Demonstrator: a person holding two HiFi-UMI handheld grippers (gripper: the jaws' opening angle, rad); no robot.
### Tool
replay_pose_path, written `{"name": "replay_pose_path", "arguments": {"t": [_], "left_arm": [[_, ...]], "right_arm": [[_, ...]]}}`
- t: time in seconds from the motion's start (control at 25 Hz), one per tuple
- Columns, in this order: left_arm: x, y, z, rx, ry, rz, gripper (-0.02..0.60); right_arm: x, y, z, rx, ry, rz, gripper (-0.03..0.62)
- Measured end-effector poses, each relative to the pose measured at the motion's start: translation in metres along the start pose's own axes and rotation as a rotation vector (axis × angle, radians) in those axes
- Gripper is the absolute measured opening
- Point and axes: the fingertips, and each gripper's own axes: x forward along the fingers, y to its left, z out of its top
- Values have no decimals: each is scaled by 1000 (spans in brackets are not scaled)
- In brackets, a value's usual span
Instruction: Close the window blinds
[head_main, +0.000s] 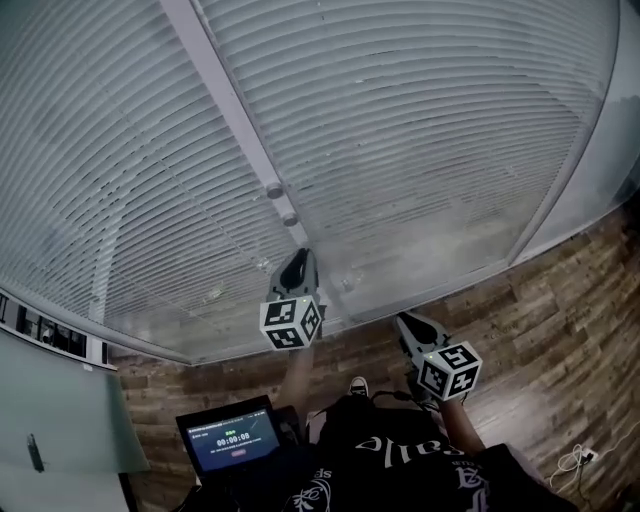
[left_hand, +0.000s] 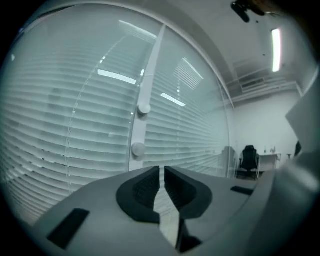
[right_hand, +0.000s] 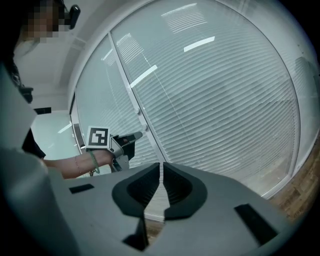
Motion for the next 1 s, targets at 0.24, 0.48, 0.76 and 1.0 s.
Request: {"name": "replay_pose_path", "arguments": {"t": [0.24, 0.48, 0.76, 1.0], "left_arm": [[-73, -67, -45, 85, 94, -98, 5], [-166, -123, -89, 19, 146, -98, 5], [-268, -137, -134, -109, 215, 0, 5], [-338, -133, -130, -117, 196, 33, 5]], "right_arm": [[-45, 10, -12, -11, 10, 50, 34], [-87, 20, -32, -42, 45, 123, 34], [-120, 52, -74, -30, 108, 168, 34], [-147, 101, -106, -32, 126, 188, 35]]}}
